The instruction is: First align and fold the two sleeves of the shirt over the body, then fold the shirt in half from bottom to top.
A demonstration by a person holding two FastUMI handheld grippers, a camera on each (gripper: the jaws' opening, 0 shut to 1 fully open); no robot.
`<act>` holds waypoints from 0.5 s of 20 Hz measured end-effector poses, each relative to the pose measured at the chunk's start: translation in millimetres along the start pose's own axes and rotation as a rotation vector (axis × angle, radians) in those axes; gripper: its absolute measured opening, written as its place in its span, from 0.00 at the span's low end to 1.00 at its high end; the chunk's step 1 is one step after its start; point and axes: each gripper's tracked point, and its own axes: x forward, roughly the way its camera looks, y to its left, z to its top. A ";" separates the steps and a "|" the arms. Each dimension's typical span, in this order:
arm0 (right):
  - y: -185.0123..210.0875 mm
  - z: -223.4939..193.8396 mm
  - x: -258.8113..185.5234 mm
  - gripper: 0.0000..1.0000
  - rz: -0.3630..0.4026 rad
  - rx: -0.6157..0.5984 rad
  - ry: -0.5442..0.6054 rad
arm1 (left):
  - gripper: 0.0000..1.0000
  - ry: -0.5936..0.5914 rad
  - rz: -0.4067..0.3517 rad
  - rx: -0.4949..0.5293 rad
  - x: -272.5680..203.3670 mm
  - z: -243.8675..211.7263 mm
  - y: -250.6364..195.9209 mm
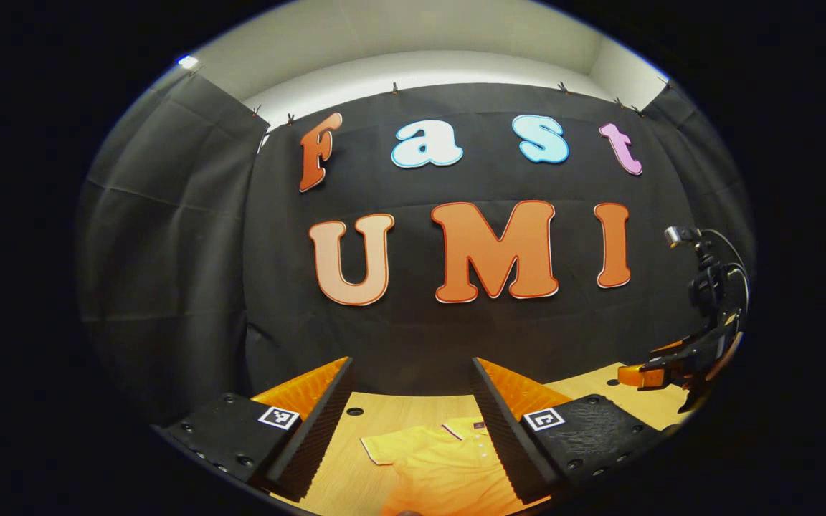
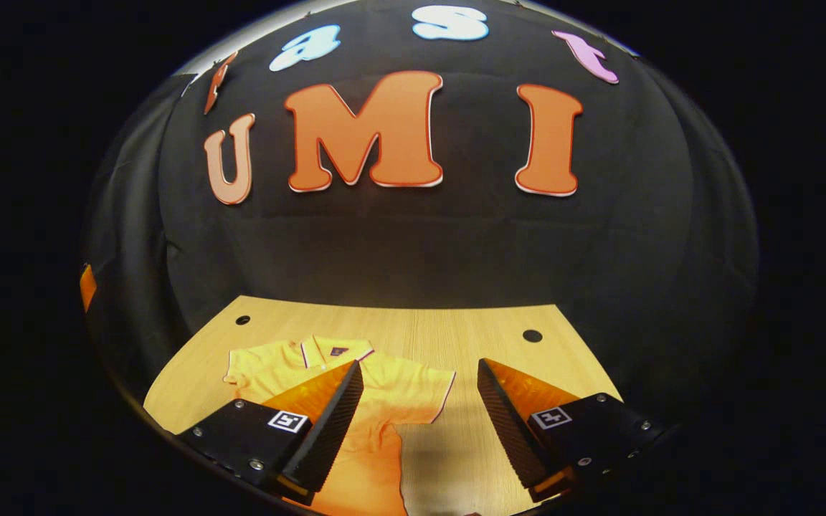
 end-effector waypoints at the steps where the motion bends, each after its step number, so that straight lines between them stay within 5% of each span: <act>1: -2.6 -5.6 10.9 0.97 0.010 0.011 0.034 | 0.97 -0.001 0.015 0.008 -2.3 1.9 2.3; 10: -0.8 -64.8 94.0 0.98 0.076 0.057 0.278 | 0.98 0.014 0.169 0.063 -20.4 1.9 14.1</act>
